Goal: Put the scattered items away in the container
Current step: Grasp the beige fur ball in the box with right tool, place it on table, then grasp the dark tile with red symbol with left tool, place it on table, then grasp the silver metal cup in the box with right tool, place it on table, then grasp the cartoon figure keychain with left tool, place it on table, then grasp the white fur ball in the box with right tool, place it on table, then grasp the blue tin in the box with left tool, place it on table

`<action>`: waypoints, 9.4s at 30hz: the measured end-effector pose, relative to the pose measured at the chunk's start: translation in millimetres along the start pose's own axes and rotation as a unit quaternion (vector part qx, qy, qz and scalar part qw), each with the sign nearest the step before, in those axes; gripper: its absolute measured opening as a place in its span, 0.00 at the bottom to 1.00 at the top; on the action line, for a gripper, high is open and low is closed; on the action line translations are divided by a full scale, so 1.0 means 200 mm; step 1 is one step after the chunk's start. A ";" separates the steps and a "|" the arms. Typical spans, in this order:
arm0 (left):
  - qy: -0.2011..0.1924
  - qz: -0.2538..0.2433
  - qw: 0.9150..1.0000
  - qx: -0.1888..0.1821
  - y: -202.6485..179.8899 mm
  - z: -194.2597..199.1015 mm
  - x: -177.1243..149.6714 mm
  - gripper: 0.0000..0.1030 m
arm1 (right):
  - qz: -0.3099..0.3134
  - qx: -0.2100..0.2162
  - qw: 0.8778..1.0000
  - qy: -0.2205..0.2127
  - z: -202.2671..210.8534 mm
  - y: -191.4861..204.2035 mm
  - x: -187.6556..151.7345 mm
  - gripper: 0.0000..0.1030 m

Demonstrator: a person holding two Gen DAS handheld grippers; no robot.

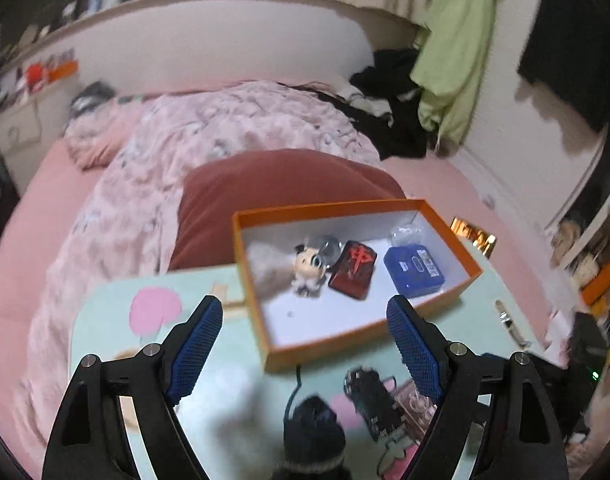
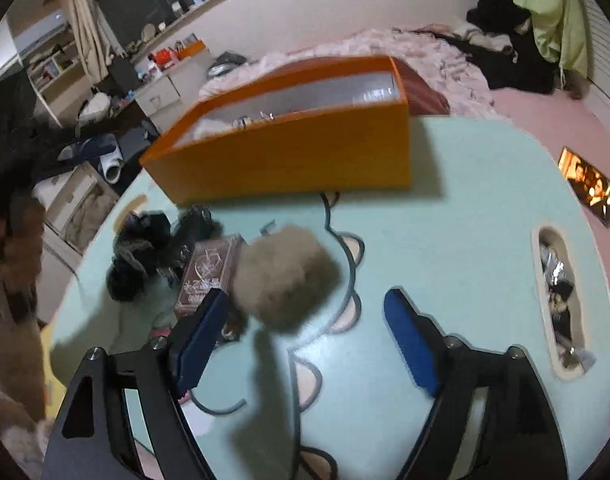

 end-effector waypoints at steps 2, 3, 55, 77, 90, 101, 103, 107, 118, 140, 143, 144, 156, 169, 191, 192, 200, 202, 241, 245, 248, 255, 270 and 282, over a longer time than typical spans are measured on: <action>0.021 -0.013 1.000 0.016 -0.05 -0.07 0.04 0.76 | -0.003 -0.039 0.999 0.004 -0.02 -0.01 0.01 0.80; 0.034 -0.022 0.999 0.012 -0.08 -0.11 0.06 0.74 | -0.006 -0.061 0.998 0.006 -0.03 -0.02 0.02 0.80; 0.048 0.080 0.996 0.001 0.29 -0.18 -0.59 0.37 | -0.035 -0.039 0.999 -0.004 -0.01 0.00 0.02 0.82; 0.014 0.018 0.999 -0.046 -0.04 -0.10 -0.70 0.71 | -0.038 -0.010 0.994 0.104 -0.31 0.18 0.95 0.51; -0.012 0.043 0.995 -0.092 0.03 0.02 -0.55 0.71 | -0.069 0.087 0.992 0.066 -0.21 0.17 0.86 0.20; -0.024 0.023 0.997 -0.075 0.10 0.09 -0.21 0.71 | -0.003 0.104 0.995 -0.013 0.27 0.17 0.41 0.20; -0.022 0.005 0.999 -0.048 0.09 0.08 -0.15 0.70 | -0.014 0.091 0.996 -0.002 0.24 0.12 0.31 0.20; -0.012 -0.036 0.999 -0.026 0.01 0.04 -0.07 0.67 | -0.014 0.083 0.996 0.016 0.20 0.07 0.13 0.20; 0.065 -0.106 0.991 0.040 -0.14 -0.20 0.11 0.52 | -0.012 0.097 0.995 -0.001 0.07 0.10 -0.03 0.40; 0.234 -0.079 0.965 -0.088 -0.21 -0.61 0.08 0.28 | -0.045 0.158 0.986 -0.028 0.11 0.04 -0.03 0.56; 0.214 -0.076 0.970 -0.091 -0.21 -0.58 0.08 0.28 | -0.048 0.159 0.986 -0.025 0.10 0.03 -0.03 0.56; 0.202 -0.075 0.972 -0.095 -0.20 -0.56 0.10 0.28 | -0.049 0.160 0.986 -0.024 0.10 0.03 -0.03 0.56; 0.020 -0.005 0.990 -0.138 0.04 0.12 0.00 0.28 | -0.055 0.156 0.986 -0.018 0.09 0.04 -0.04 0.56; 0.049 0.078 0.988 -0.125 0.15 -0.15 -0.59 0.29 | -0.024 0.119 0.992 -0.020 0.10 0.12 0.00 0.56; 0.024 0.019 0.998 -0.063 -0.05 -0.16 -0.71 0.99 | -0.033 0.124 0.987 0.095 -0.17 0.35 0.80 0.69; 0.025 0.017 0.998 -0.061 -0.05 -0.16 -0.71 0.99 | -0.031 0.123 0.986 0.104 -0.20 0.37 0.81 0.69; 0.023 0.020 0.997 -0.064 -0.06 -0.16 -0.71 0.99 | 0.027 0.055 0.988 0.144 -0.40 0.51 0.91 0.69; 0.022 0.021 0.997 -0.067 -0.06 -0.15 -0.71 0.99 | 0.026 0.065 0.985 0.160 -0.46 0.51 0.92 0.69; -0.020 0.065 0.991 -0.112 0.01 -0.02 -0.63 0.99 | 0.043 0.113 0.991 0.059 0.07 0.22 0.14 0.14; -0.039 0.046 0.992 -0.110 -0.01 0.10 -0.50 0.99 | 0.076 0.095 0.991 0.047 0.07 0.27 0.07 0.26; -0.044 0.011 0.994 -0.103 -0.09 0.17 -0.35 0.99 | 0.083 0.071 0.993 0.038 0.08 0.25 0.04 0.45; 0.030 -0.023 0.996 -0.083 -0.29 0.07 0.00 0.99 | 0.022 0.065 0.998 0.014 0.09 0.05 -0.05 0.59; 0.236 -0.040 0.969 -0.067 -0.66 -0.71 0.29 0.85 | -0.026 0.098 0.995 0.002 0.02 -0.07 -0.05 0.59; 0.249 -0.075 0.965 -0.027 -0.56 -0.74 0.17 0.65 | -0.047 0.124 0.991 -0.001 0.04 -0.10 -0.07 0.59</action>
Point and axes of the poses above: each gripper's, at about its wrist camera, not at the fingertips, and z roughly against the way its jaws point, y to its left, x to its top, the point moved 7 cm from there along -z, roughly the way its jaws point, and after that the axes turned 15 degrees about y, right-handed, at the moved point
